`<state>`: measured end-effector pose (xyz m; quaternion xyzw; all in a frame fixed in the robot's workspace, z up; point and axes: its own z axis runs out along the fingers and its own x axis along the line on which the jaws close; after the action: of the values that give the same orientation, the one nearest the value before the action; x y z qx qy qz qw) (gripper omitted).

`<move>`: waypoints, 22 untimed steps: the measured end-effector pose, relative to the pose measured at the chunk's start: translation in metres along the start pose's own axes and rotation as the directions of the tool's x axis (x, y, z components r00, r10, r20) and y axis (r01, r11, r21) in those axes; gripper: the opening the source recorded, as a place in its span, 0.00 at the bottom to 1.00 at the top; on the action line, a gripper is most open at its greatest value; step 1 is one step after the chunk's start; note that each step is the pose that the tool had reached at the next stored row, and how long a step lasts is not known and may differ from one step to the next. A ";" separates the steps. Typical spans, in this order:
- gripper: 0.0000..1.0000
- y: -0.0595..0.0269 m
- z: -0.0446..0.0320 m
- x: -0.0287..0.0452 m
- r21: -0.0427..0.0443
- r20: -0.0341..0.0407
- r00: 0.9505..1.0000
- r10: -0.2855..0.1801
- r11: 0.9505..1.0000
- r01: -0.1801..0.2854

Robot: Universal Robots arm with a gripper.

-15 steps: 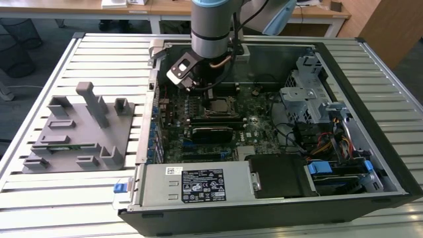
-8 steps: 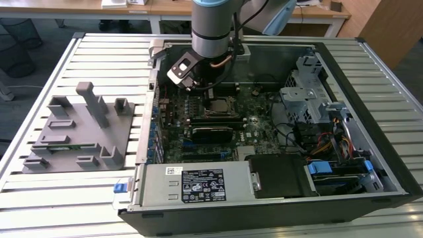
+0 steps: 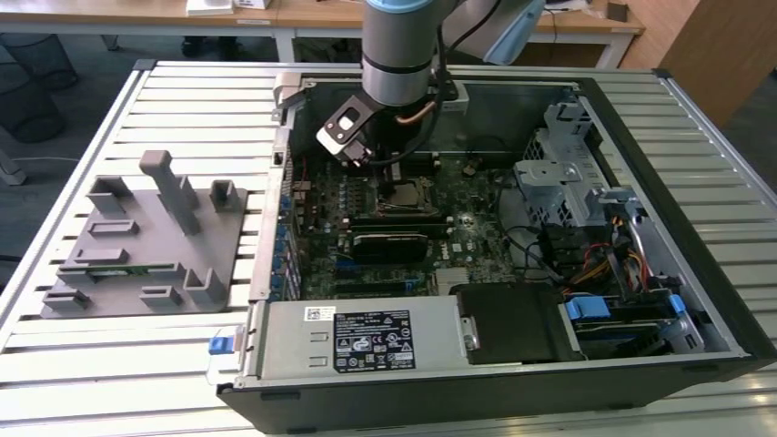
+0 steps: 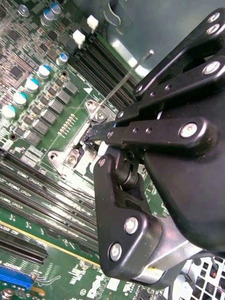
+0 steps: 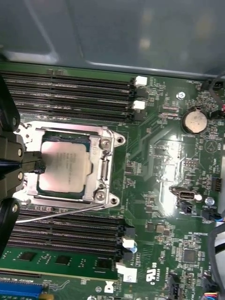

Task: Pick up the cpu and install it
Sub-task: 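Close the cpu cover, then install the first cpu locking lever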

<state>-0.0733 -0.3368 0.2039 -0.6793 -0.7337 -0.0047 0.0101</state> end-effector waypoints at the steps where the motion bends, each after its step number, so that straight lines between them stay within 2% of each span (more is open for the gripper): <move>1: 0.11 0.0010 0.0000 -0.0001 0.000 0.000 1.000 0.000 1.000 0.000; 16: 0.11 0.0152 -0.0001 -0.0012 0.000 0.000 1.000 0.000 1.000 0.000; 22: 0.11 0.0168 -0.0005 -0.0013 0.000 0.000 1.000 0.000 1.000 0.000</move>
<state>-0.0565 -0.3367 0.2043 -0.6794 -0.7337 -0.0045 0.0102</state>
